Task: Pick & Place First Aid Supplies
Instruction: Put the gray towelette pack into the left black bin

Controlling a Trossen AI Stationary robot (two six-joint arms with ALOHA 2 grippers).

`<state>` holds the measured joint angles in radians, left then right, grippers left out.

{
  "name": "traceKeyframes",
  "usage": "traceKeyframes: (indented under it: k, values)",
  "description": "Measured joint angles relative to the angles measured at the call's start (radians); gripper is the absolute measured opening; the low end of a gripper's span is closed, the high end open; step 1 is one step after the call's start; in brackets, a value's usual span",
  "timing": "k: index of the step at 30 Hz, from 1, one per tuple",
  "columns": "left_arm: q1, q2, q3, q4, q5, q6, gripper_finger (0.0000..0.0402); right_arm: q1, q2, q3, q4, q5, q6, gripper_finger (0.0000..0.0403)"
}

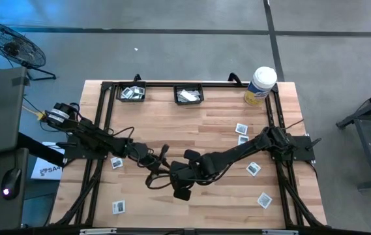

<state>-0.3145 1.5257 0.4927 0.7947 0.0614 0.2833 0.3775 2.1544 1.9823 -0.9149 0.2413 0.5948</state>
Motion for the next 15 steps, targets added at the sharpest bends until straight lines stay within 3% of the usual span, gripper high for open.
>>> traceKeyframes:
  k: [2,8,11,15]
  values:
    - [0.000,0.000,0.000,-0.007,0.000,-0.010,0.0013,0.000,0.000,0.000,0.005,-0.001,-0.007,0.0000]
    - [0.002,-0.009,0.000,-0.044,-0.011,-0.052,0.0006,0.000,-0.005,0.000,0.006,-0.013,-0.029,0.0017]
    - [0.016,-0.063,0.000,-0.167,-0.080,-0.060,0.0007,0.002,-0.034,0.000,0.002,-0.008,-0.049,0.0048]
    - [0.078,-0.229,0.004,-0.462,-0.167,-0.094,0.0004,0.030,-0.074,0.002,-0.022,0.061,-0.038,0.0096]
